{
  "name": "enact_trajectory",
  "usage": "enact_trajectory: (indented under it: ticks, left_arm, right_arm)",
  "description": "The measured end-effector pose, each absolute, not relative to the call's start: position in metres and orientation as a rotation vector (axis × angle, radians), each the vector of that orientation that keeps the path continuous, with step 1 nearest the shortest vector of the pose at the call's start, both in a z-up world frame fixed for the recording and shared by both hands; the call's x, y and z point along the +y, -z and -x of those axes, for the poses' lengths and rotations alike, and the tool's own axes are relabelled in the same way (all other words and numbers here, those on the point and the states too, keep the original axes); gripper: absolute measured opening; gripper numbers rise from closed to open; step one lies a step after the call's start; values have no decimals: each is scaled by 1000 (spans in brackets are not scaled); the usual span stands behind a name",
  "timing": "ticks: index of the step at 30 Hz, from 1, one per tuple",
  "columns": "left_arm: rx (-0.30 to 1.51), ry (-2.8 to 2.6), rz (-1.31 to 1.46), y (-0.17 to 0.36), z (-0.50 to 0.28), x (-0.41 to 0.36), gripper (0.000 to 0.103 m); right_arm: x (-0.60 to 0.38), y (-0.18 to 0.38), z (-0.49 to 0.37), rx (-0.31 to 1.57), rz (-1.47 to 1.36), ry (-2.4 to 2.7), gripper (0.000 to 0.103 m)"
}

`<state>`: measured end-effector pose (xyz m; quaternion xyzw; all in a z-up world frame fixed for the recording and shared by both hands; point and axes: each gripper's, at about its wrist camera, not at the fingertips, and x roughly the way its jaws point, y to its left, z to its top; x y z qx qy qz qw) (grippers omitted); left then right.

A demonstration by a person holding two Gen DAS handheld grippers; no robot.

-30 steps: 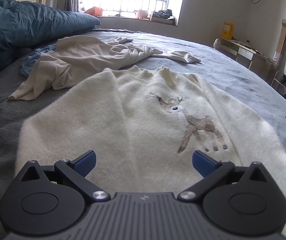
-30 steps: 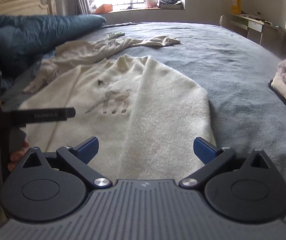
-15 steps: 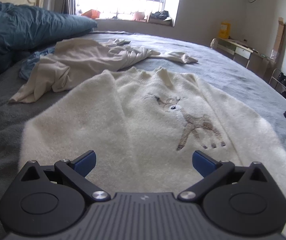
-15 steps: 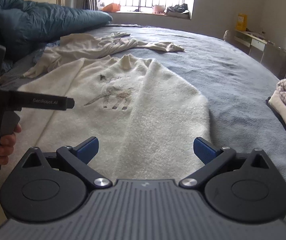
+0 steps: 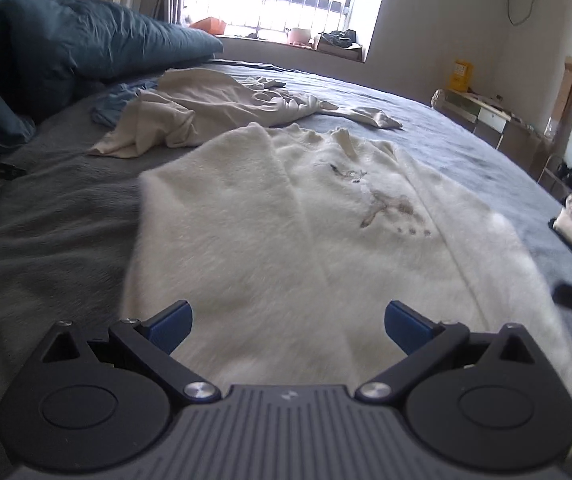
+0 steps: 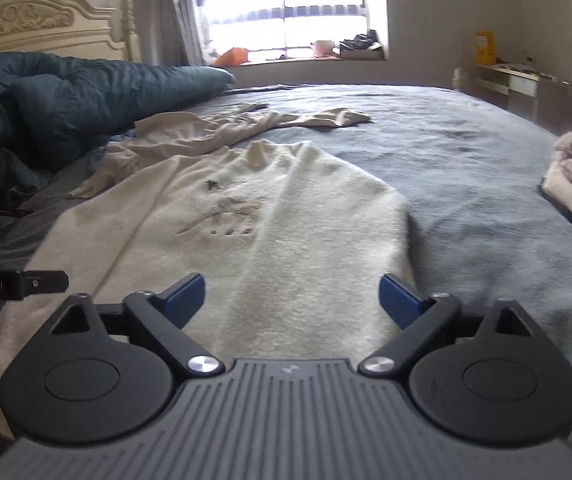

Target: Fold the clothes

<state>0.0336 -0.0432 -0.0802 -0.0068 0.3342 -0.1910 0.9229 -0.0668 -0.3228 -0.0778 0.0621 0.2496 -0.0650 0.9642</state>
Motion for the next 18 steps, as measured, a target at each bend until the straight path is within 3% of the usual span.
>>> enact_trajectory:
  ticks: [3, 8, 14, 18]
  left_arm:
    - [674, 412, -5, 87, -20, -44, 98]
    - [710, 391, -101, 107, -8, -46, 93]
    - [643, 414, -119, 94, 12, -47, 93]
    - [666, 392, -98, 95, 7, -51, 92]
  right_arm:
    - [-319, 88, 65, 524, -94, 95, 66]
    - [-335, 122, 83, 662, -51, 52, 50]
    - [-353, 99, 118, 633, -75, 96, 45]
    - [-322, 79, 98, 530, -119, -66, 42]
